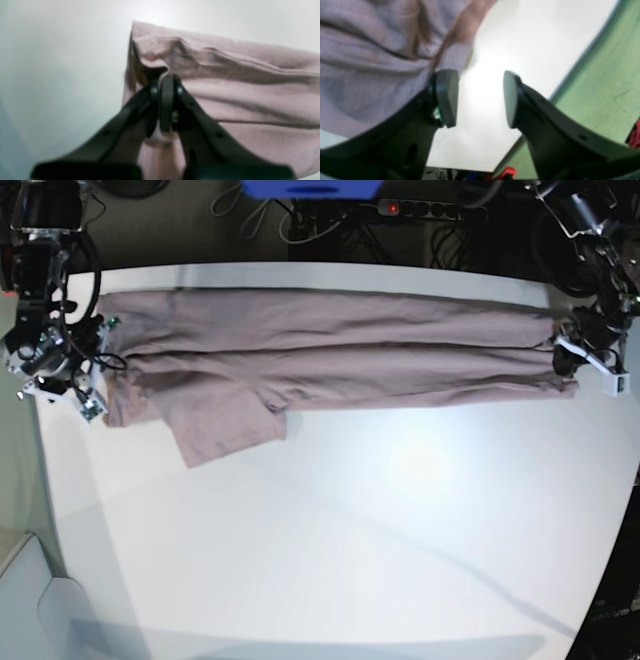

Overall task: Layout the t-shirt on the table in an organized manner, then fold the t-shirt properly
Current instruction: 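Regrasp the strip ends with both grippers and pull them apart to straighten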

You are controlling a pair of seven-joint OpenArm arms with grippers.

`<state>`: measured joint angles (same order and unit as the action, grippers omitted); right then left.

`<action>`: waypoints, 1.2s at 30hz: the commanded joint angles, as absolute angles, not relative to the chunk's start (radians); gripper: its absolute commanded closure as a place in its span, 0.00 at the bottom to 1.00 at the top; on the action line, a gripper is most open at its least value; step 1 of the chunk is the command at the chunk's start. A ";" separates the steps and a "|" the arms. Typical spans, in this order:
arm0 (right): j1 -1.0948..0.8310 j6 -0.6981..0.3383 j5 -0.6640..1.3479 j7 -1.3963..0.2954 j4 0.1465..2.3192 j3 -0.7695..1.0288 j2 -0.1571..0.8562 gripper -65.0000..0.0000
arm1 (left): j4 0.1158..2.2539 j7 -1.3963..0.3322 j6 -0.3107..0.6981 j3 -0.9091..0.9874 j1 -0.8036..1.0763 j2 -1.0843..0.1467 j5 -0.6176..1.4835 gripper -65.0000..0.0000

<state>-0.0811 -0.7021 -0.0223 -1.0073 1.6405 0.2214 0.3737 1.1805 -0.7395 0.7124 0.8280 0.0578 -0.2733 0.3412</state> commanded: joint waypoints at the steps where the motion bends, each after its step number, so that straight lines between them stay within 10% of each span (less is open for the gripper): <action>1: -0.071 -0.693 -0.021 -1.006 1.679 0.229 0.394 0.52 | 1.188 -0.766 0.698 0.829 0.064 -0.285 0.311 0.99; 10: 0.050 -0.696 -0.016 -1.102 1.854 0.203 0.314 0.50 | 1.188 -0.766 0.698 0.829 0.064 -0.283 0.311 0.99; 22: 0.427 -0.698 -0.019 -1.090 1.376 0.137 0.148 0.49 | 1.190 -0.768 0.698 0.828 0.064 -0.269 0.309 0.99; 36: 0.450 -0.698 -0.019 -0.858 1.046 0.143 0.117 0.57 | 1.190 -0.768 0.698 0.829 0.079 -0.269 0.311 0.99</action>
